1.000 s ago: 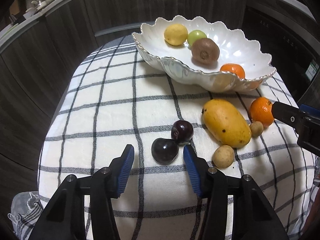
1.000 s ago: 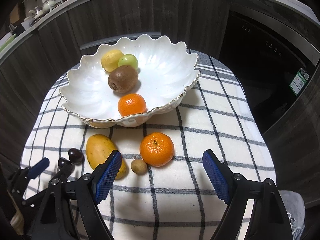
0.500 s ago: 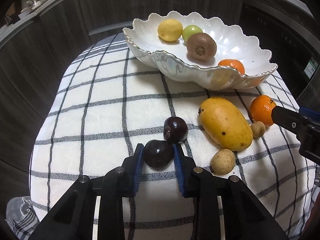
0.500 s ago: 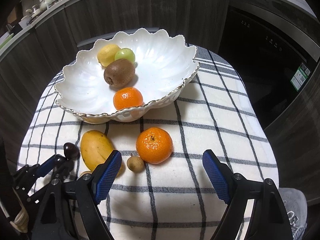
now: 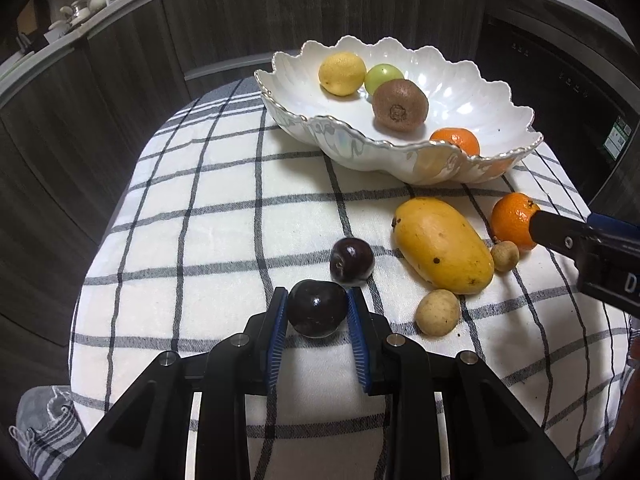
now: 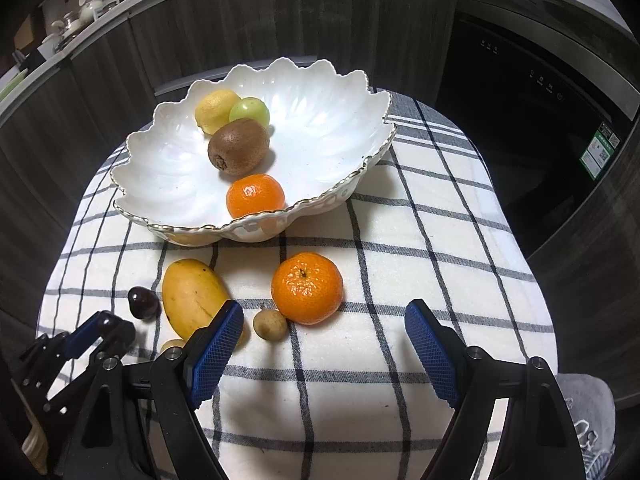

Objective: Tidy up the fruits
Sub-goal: 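Close the left tool on a dark plum while the right tool grasps the mandarin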

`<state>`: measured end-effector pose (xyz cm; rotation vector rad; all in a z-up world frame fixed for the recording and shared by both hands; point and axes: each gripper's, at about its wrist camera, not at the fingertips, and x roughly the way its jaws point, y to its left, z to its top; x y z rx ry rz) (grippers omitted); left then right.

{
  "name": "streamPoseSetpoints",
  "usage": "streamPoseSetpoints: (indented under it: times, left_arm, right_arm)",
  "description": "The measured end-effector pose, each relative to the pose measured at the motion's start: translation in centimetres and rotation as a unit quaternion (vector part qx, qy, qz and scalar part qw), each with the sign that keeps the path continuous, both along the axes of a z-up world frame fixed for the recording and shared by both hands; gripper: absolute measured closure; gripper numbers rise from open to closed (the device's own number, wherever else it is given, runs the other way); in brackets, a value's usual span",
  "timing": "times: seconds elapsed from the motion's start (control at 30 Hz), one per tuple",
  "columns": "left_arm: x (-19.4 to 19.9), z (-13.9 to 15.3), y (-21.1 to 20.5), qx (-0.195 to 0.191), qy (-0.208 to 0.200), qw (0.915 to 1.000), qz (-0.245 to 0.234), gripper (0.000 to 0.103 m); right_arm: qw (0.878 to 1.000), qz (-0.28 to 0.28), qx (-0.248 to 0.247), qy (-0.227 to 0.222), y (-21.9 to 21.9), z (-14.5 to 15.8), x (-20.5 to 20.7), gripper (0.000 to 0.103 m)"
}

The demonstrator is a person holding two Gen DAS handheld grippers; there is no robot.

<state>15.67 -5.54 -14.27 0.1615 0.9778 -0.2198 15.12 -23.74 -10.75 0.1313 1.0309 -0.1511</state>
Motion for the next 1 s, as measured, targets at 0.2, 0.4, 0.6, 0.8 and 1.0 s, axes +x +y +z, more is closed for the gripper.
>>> streamPoseSetpoints:
  times: [0.2, 0.4, 0.6, 0.8, 1.0]
  left_arm:
    - [0.1, 0.0, 0.2, -0.002, 0.000, 1.0000, 0.006, 0.074]
    - [0.6, -0.1, 0.5, -0.006, 0.002, 0.9999, 0.013, 0.074]
    - [1.0, -0.4, 0.7, -0.008, 0.007, 0.9998, 0.018, 0.073]
    - [1.0, -0.4, 0.7, -0.009, 0.007, 0.9998, 0.018, 0.073]
    - [0.8, 0.1, 0.7, -0.010, 0.002, 0.9998, 0.016, 0.074]
  right_arm:
    - [1.000, 0.008, 0.004, 0.006, 0.2, -0.8, 0.8, 0.019]
    - [1.000, 0.005, 0.012, 0.011, 0.0, -1.8, 2.3, 0.020]
    - [0.999, 0.007, 0.026, 0.027, 0.2, -3.3, 3.5, 0.036]
    - [0.999, 0.008, 0.038, 0.036, 0.3, -4.4, 3.5, 0.054]
    - [0.999, 0.013, 0.042, 0.025, 0.1, -3.7, 2.8, 0.055]
